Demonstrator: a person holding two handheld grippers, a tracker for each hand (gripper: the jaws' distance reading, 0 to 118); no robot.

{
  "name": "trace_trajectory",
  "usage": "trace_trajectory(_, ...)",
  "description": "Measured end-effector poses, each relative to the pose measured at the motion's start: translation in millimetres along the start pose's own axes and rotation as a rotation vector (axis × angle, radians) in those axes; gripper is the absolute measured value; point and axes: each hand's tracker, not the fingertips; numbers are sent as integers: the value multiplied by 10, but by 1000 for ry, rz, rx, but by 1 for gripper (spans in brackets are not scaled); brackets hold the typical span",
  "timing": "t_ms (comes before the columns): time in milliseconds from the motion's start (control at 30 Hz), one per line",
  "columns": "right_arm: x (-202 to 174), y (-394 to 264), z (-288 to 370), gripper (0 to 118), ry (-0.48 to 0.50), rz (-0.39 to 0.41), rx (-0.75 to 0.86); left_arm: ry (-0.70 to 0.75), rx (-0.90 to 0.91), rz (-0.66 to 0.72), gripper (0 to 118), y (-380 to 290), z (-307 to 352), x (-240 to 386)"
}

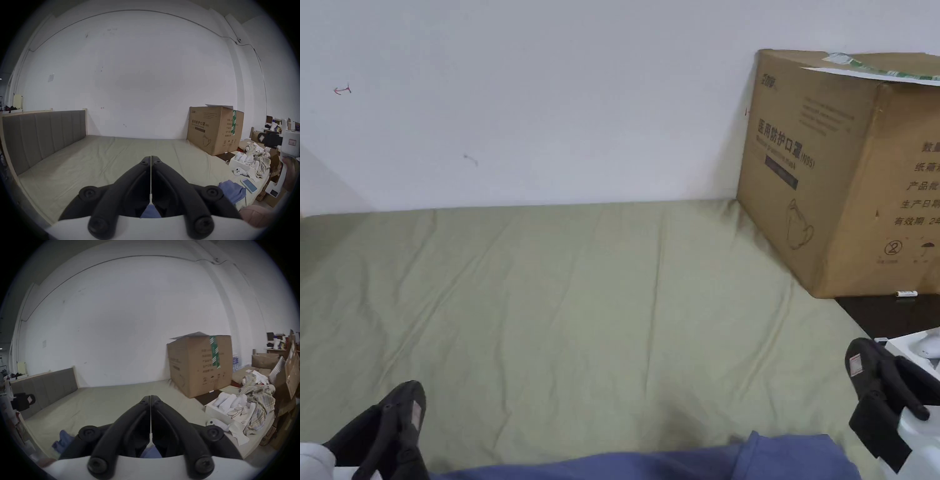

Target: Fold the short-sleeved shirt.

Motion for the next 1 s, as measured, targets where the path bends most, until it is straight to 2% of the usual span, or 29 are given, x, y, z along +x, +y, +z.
trace_trajectory(133,55,-68,-34,0,-2,-32,-70,-23,-31,-14,0,113,-57,-56)
trace_trajectory(233,115,-98,-57,0,-22,-8,-137,-101,-162,165,0,356,-217,-437)
trace_trajectory(300,133,-71,-36,0,-12,-22,-188,-230,-380,301,0,438,-472,-813)
trace_trajectory(400,139,-85,4,0,28,-26,-242,-328,-690,516,0,96,-785,-1447)
trace_trajectory(467,107,-112,18,0,32,8,-267,-360,-752,572,0,-210,-874,-1744)
trace_trajectory(533,47,-136,-4,0,34,37,-291,-402,-721,606,2,-540,-876,-1992)
trace_trajectory(567,13,-151,-30,0,41,50,-307,-381,-738,645,20,-719,-880,-2117)
trace_trajectory(600,-24,-173,-52,0,50,63,-327,-351,-755,683,50,-877,-892,-2209)
trace_trajectory(633,-71,-192,-83,0,54,75,-343,-340,-773,719,86,-1036,-918,-2285)
trace_trajectory(667,-117,-208,-110,0,53,82,-352,-333,-801,743,117,-1177,-946,-2340)
trace_trajectory(733,-206,-242,-160,0,67,83,-372,-359,-768,796,115,-1426,-979,-2442)
trace_trajectory(800,-292,-258,-236,0,92,80,-399,-357,-851,854,118,-1693,-1064,-2524)
trace_trajectory(900,-398,-290,-325,0,114,93,-423,-397,-857,953,118,-2087,-1179,-2620)
trace_trajectory(967,-476,-292,-375,0,134,107,-435,-527,-750,1124,118,-2209,-1174,-2644)
trace_trajectory(1000,-517,-304,-386,0,143,113,-442,-596,-730,1256,118,-2293,-1231,-2641)
